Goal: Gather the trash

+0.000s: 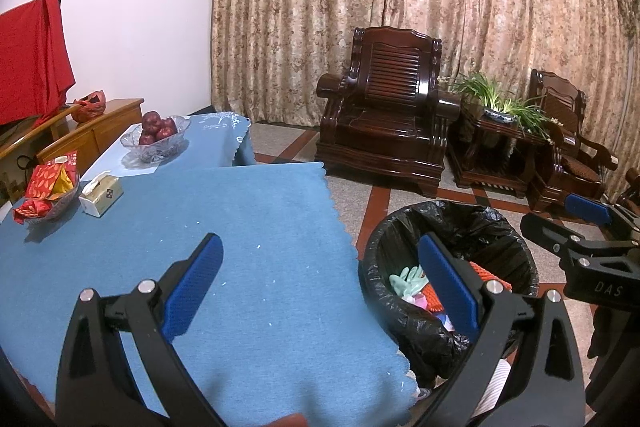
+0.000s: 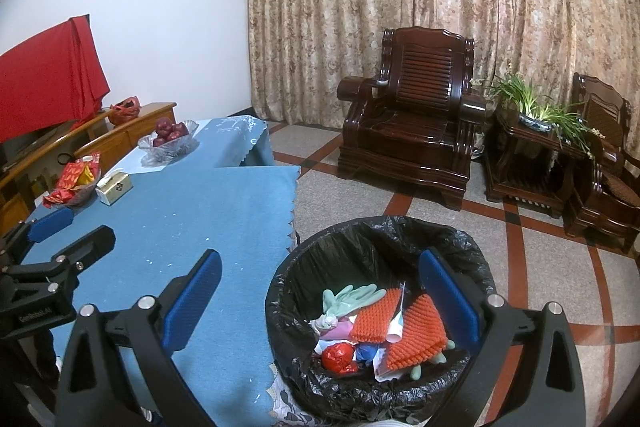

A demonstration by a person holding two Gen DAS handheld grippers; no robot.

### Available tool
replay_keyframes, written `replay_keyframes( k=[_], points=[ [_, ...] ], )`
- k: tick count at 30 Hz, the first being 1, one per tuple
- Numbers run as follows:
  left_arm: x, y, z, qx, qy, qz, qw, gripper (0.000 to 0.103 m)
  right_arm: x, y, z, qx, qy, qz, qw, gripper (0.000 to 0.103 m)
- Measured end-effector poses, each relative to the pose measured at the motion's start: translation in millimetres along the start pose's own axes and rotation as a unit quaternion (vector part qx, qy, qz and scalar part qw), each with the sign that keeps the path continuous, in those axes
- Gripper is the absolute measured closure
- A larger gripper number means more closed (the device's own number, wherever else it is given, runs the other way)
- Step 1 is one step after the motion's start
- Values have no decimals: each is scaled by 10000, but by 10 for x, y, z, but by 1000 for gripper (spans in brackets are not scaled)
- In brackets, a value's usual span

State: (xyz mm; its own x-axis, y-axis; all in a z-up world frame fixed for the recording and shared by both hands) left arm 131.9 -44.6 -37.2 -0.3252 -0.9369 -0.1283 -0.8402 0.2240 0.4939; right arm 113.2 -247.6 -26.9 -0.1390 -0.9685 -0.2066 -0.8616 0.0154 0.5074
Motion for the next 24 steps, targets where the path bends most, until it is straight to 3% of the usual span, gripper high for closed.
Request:
replay_keyframes(
  k=[24],
  points=[
    [-17, 1, -11, -16, -7, 2, 10000, 8, -6, -5, 1, -9, 0, 3, 10000, 6]
  ],
)
Point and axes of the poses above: each gripper's, at about its wrist camera, not at the fingertips, and y roughly against the way its jaws point, x to its right, z to its underside, the point moved 10 cm from there along -y, roughly the way its jaws point, and after that the axes turned 11 degrees about -y, right-handed, at the moved point
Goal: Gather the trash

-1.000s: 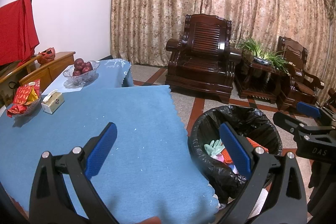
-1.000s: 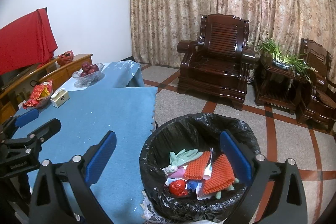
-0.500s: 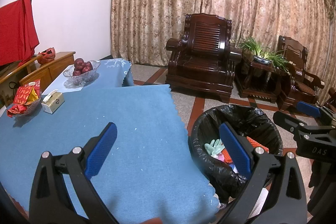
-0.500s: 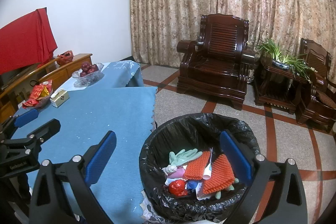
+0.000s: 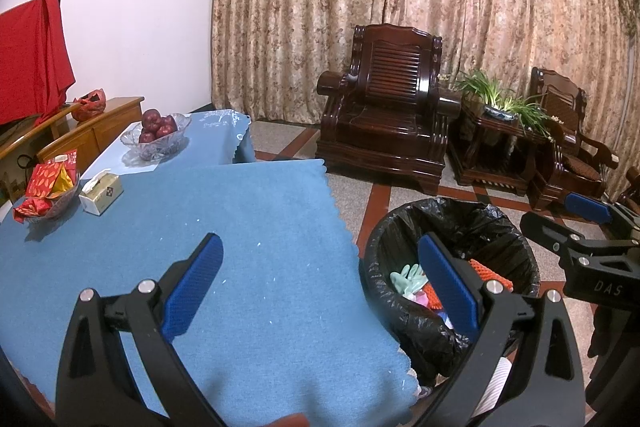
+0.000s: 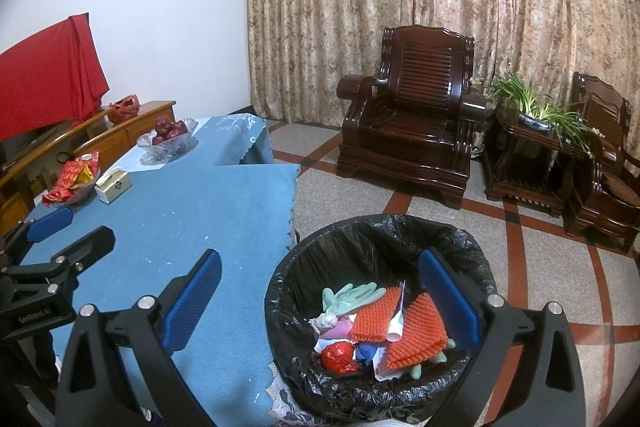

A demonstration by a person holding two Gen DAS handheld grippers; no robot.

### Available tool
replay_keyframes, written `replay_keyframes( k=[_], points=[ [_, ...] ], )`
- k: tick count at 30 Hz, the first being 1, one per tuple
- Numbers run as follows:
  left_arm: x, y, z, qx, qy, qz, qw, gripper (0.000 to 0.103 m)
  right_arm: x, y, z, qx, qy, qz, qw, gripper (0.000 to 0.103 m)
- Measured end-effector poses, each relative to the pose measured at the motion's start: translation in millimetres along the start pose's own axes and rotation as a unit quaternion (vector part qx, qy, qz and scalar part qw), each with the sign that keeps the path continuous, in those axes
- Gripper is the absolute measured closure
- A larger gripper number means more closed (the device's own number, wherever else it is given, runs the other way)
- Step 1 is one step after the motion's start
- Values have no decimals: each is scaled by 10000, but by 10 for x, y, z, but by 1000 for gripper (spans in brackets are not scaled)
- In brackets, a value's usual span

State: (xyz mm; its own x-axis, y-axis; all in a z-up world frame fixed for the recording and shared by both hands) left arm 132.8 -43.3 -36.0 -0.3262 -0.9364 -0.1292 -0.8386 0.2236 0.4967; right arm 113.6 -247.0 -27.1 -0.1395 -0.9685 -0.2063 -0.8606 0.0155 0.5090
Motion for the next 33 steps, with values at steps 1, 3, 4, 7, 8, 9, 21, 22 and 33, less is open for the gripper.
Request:
replay_keyframes(
  k=[1, 3, 4, 7, 8, 9, 21, 22, 33],
  points=[
    [-2, 0, 0, 0, 0, 1, 10000, 8, -1, 0, 0, 1, 0, -1, 10000, 6],
    [1, 1, -3, 2, -2, -5, 10000, 8, -2, -1, 2, -2, 5, 1, 10000, 6],
    [6, 1, -8, 4, 1, -3, 10000, 8, -3, 0, 0, 1, 4, -1, 10000, 6],
    [5, 2, -10, 2, 2, -2, 10000, 8, -5, 0, 0, 0, 3, 0, 10000, 6],
    [-3, 1, -4, -3, 1, 0, 10000, 8, -5, 0, 0, 0, 4, 1, 10000, 6],
    [5, 3, -11, 1, 1, -1, 10000, 8, -7, 0, 0, -1, 7, 2, 10000, 6],
    [-2, 7, -19, -3, 2, -2, 10000, 8, -11, -6, 2, -8, 12, 5, 10000, 6],
    [3, 7, -22, -5, 0, -2, 10000, 8, -12, -6, 2, -11, 14, 6, 10000, 6],
    [-31, 9, 14, -28, 30, 0, 10000, 8, -15, -13, 16, -27, 12, 7, 10000, 6]
  ],
)
Point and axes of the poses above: each gripper's, at about its wrist camera, not at the fingertips, and y roughly against the way its jaws point, x to its right, z to its underside, the point moved 10 cm from there along -y, roughly the way its jaws point, and after that the axes turned 11 degrees about -y, right-handed, at the moved point
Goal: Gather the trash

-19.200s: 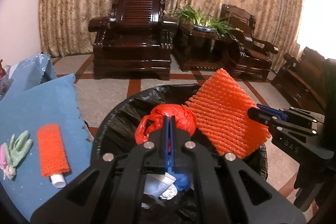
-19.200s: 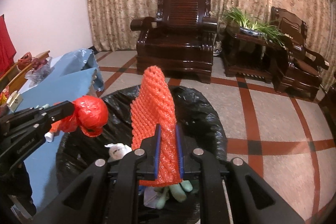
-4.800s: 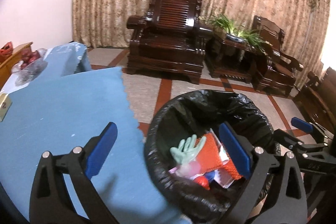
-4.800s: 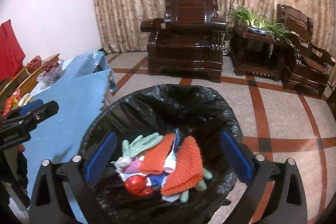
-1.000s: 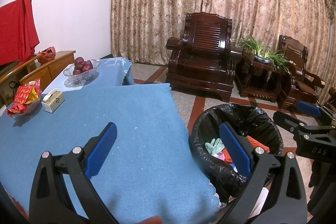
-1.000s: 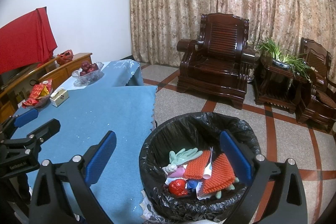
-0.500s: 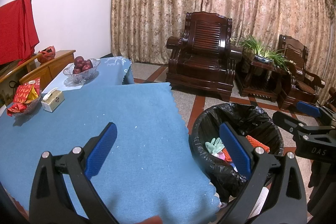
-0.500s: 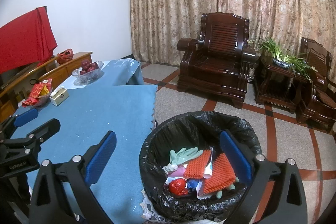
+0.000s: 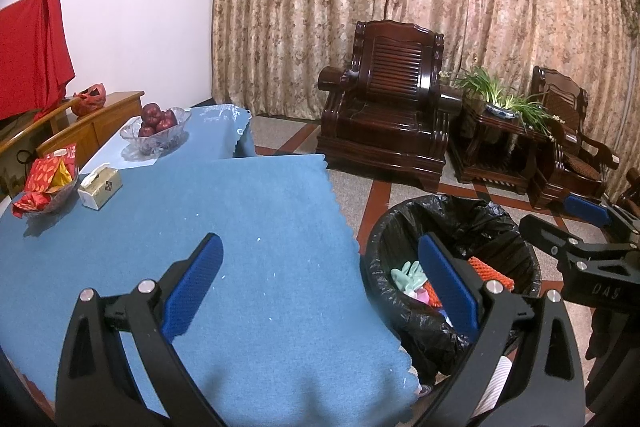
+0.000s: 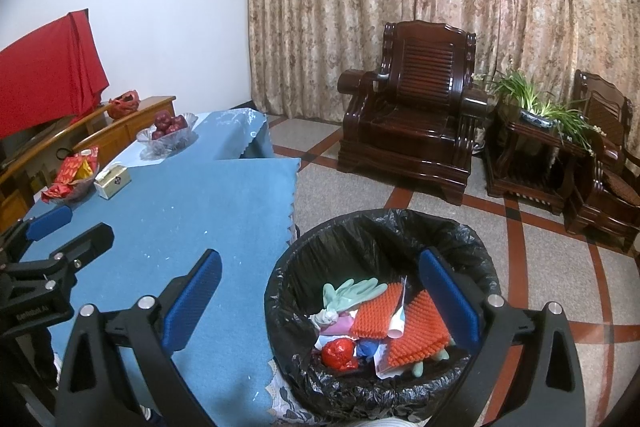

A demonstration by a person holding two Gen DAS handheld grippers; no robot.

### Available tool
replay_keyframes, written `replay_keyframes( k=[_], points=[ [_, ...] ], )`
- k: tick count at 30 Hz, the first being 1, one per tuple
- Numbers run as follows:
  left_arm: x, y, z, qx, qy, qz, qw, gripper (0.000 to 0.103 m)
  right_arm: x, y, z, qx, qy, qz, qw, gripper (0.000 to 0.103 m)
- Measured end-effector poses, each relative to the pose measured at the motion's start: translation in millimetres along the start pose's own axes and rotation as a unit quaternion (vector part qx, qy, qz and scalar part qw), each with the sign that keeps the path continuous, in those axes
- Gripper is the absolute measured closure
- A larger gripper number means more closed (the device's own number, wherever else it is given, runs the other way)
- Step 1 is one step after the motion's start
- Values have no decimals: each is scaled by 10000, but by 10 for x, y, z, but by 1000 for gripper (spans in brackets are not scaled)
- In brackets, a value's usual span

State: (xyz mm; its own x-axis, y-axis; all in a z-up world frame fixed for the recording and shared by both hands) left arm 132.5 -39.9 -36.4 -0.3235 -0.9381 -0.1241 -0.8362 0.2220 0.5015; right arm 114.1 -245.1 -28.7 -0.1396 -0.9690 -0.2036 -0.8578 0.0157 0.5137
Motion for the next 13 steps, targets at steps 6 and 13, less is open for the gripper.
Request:
replay_keyframes(
  k=[6, 13],
  points=[
    [-10, 4, -1, -3, -13, -2, 10000, 8, -1, 1, -4, 1, 11, 4, 10000, 6],
    [-9, 4, 1, -7, -6, 0, 10000, 8, 1, 2, 18, -14, 10, 0, 10000, 6]
  ],
)
Point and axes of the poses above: each gripper's, at about its wrist camera, not at the fingertips, and y roughly against the way its jaws point, x to its right, z to its underside, the point moved 10 cm from there along -y, roughly the way its jaws point, and after that the axes turned 11 degrees about -y, right-handed, at the moved point
